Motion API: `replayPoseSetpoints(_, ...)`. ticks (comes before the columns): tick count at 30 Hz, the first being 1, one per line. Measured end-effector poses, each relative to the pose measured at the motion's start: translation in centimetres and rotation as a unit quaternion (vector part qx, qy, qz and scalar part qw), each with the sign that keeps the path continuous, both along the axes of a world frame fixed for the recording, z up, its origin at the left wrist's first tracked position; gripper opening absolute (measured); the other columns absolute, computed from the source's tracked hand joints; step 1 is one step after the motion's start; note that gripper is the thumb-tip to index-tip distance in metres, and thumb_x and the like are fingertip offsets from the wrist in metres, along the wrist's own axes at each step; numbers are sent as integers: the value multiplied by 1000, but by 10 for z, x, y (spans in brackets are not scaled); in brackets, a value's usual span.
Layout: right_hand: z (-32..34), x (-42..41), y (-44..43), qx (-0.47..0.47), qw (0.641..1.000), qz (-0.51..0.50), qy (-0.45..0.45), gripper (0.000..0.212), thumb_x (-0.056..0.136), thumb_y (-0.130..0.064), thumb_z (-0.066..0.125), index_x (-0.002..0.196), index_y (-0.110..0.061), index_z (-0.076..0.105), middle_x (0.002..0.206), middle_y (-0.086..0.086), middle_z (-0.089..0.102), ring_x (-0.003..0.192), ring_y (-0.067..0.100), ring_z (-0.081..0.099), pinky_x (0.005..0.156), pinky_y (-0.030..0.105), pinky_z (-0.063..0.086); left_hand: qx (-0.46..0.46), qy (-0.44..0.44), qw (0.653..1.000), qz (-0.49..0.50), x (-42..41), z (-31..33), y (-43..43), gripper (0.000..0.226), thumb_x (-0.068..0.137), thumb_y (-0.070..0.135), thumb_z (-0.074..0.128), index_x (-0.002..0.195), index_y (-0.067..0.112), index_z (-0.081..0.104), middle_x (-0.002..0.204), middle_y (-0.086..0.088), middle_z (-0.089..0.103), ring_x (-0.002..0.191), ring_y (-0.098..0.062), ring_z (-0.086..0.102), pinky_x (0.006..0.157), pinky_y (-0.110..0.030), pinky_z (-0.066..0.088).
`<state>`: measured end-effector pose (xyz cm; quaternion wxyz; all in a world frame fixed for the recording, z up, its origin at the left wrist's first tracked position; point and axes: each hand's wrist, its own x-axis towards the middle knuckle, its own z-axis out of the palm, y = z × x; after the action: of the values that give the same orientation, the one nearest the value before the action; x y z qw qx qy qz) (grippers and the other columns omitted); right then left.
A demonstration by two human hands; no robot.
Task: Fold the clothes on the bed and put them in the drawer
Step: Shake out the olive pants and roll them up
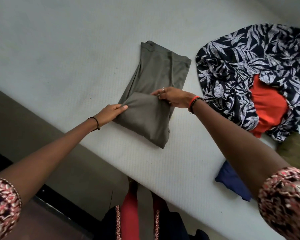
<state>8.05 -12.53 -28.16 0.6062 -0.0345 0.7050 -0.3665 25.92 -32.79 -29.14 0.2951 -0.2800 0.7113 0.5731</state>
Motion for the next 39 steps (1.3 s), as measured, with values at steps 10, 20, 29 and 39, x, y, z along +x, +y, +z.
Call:
replayPoseSetpoints(10,5,149,21,12,834,143,533,79,85,-33,59,147,1,23,152,19,28,143,29,23,117,43,18,-383,341,765,-389,32,-8,0,81,85,45,47,151,18,9,158,-3,10,146,-16,10,118,-43,11)
replayPoseSetpoints(20,-29,172,10,123,791,208,562,59,89,-5,38,146,5,23,153,22,23,144,31,19,114,53,23,-469,295,672,-491,10,-32,23,90,80,17,49,149,10,-8,155,-4,-23,145,-16,-15,118,-42,4)
replayPoseSetpoints(29,3,184,17,66,894,249,367,69,88,1,29,148,4,-5,158,19,-7,146,30,-8,118,52,-2,-306,135,745,-577,17,16,17,80,94,17,42,142,18,-23,159,-3,-5,146,-14,5,117,-26,0)
replayPoseSetpoints(39,70,85,35,-21,993,73,93,38,89,-6,47,126,-13,52,113,14,63,99,24,61,90,36,51,-86,40,945,-314,-40,84,-16,5,86,18,66,89,16,69,84,-6,68,77,-15,61,69,-22,46)
